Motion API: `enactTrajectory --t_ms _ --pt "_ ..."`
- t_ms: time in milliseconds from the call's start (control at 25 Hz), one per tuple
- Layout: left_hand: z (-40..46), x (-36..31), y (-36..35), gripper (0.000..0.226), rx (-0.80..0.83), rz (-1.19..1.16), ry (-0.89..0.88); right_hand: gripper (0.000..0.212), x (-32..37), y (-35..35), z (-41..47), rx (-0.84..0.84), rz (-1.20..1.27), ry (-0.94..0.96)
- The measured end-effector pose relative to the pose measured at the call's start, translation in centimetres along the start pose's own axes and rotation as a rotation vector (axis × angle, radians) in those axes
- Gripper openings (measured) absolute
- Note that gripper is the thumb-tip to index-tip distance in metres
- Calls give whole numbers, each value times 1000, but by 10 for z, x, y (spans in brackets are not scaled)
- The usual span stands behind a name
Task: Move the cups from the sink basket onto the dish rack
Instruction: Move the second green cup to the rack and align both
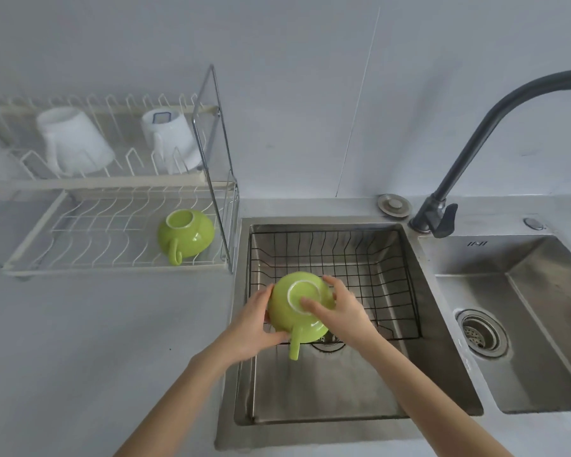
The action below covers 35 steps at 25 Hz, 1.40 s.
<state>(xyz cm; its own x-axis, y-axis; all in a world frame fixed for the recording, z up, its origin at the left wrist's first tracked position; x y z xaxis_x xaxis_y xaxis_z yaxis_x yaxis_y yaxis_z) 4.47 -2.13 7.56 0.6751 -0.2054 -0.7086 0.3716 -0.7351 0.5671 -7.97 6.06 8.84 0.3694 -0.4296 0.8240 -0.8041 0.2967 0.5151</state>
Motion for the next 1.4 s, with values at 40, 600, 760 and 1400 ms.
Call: enactTrajectory --t_ms 40,600,760,1400 --pt "-7 2 3 88 -25 -16 -2 74 7 -5 -4 16 -32 18" --pt "-62 79 93 91 -164 -13 8 90 92 -106 -20 98 -124 163" --pt "-70 98 132 92 -176 -6 -32 89 120 -139 -11 86 -138 182" --pt "-46 182 271 90 -214 -57 43 90 223 -249 69 118 -207 258"
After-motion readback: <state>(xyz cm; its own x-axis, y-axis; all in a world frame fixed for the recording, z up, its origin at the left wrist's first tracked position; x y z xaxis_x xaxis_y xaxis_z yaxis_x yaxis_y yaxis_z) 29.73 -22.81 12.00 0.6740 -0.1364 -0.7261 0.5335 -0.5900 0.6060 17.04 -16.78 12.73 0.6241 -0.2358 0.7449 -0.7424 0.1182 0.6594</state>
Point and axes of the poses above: each hand's wrist, its own z-axis towards the middle knuckle, its own y-axis out of the back of the hand, x = y × z, the point moved 8 cm from there along z, towards the middle knuckle, and after that the axes turned 12 degrees about y, right-handed, at the moved point
